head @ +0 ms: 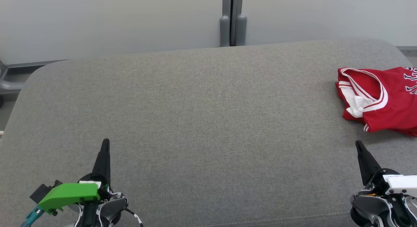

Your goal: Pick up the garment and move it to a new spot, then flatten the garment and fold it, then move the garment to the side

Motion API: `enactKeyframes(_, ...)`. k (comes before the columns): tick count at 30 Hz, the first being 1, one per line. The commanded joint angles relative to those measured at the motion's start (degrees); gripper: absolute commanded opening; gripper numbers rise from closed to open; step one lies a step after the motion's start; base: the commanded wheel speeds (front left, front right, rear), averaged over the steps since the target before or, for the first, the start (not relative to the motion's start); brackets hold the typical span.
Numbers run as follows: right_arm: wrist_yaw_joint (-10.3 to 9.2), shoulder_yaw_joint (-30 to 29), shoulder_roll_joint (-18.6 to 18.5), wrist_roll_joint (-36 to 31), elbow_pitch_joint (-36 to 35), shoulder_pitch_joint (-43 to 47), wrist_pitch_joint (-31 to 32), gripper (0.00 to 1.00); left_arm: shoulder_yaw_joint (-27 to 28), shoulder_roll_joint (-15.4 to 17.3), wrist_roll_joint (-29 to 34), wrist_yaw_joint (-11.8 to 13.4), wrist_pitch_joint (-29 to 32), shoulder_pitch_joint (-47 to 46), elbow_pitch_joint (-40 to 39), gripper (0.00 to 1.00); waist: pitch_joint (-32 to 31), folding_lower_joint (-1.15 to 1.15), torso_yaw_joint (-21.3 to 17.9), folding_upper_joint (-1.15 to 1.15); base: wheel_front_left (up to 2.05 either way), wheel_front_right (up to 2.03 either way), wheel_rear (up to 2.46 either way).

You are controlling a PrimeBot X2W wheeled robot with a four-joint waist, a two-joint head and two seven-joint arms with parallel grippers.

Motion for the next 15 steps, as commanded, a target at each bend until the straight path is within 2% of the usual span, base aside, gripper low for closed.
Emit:
enactKeyframes(1,0.02,-0.08,-0.25,0.3,-0.23,-0.49,0.33,0.0,0.23,-0.05,-0.24,-0.21,0.2,-0.74,-0.05,0.0,0.0,0.0,0.0,0.0,0.0,0.0,0.0)
enactKeyframes(15,0.02,-0.08,-0.26,0.31,-0.23,-0.49,0.32,0.0,0.25,-0.06,-0.2,-0.21,0.23,-0.74,-0.07,0.0,0.0,0.0,0.0,0.0,0.0,0.0,0.0)
